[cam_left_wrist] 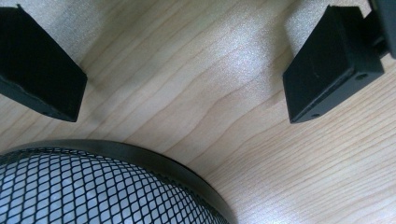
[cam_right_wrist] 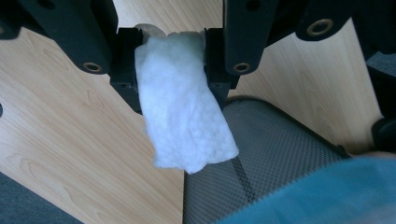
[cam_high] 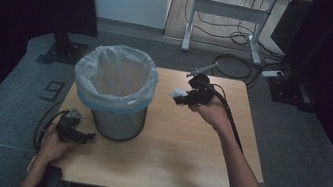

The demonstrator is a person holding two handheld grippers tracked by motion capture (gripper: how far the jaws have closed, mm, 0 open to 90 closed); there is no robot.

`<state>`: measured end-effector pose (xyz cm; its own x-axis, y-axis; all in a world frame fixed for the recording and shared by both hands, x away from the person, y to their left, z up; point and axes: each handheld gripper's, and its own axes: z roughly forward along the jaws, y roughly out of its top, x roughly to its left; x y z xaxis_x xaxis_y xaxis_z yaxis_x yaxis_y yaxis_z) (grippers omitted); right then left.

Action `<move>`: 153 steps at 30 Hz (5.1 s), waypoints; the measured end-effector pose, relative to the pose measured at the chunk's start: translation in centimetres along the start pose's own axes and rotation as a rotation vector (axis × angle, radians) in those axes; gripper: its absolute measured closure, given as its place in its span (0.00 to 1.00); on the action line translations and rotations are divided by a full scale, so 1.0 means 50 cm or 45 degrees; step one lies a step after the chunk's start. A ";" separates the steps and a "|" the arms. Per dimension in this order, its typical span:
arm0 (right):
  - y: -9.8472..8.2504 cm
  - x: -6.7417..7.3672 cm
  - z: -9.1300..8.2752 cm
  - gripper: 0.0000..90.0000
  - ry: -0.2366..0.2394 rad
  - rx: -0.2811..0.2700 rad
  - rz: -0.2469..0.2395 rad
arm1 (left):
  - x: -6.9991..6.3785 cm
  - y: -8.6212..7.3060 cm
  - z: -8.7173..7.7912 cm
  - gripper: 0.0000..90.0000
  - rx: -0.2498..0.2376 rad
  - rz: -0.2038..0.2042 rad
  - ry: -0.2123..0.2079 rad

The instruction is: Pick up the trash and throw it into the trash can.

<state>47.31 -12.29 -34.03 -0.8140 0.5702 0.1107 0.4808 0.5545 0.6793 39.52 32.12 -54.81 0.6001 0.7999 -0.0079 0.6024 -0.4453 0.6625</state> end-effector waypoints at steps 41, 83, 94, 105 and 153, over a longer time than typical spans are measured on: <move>0.272 0.097 -0.005 0.72 0.061 -0.038 -0.156 | 0.000 0.000 0.000 0.00 0.001 0.000 0.000; 0.310 0.158 0.137 0.00 0.006 0.067 -0.298 | 0.000 0.000 0.000 0.00 0.001 0.002 -0.002; 0.287 0.120 0.087 0.00 -0.032 0.008 -0.256 | 0.000 0.000 0.000 0.00 0.001 0.002 -0.002; 0.242 0.066 0.033 0.00 -0.092 -0.051 -0.190 | 0.000 0.000 0.000 0.00 0.001 0.002 -0.002; -0.025 -0.045 -0.030 0.00 -0.255 -0.146 -0.070 | -0.001 0.001 0.001 0.00 -0.001 -0.001 0.002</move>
<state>48.06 -15.16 -34.04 -0.7514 0.6564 -0.0672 0.3880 0.5219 0.7596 39.54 32.07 -54.81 0.5988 0.8009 -0.0077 0.6027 -0.4443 0.6628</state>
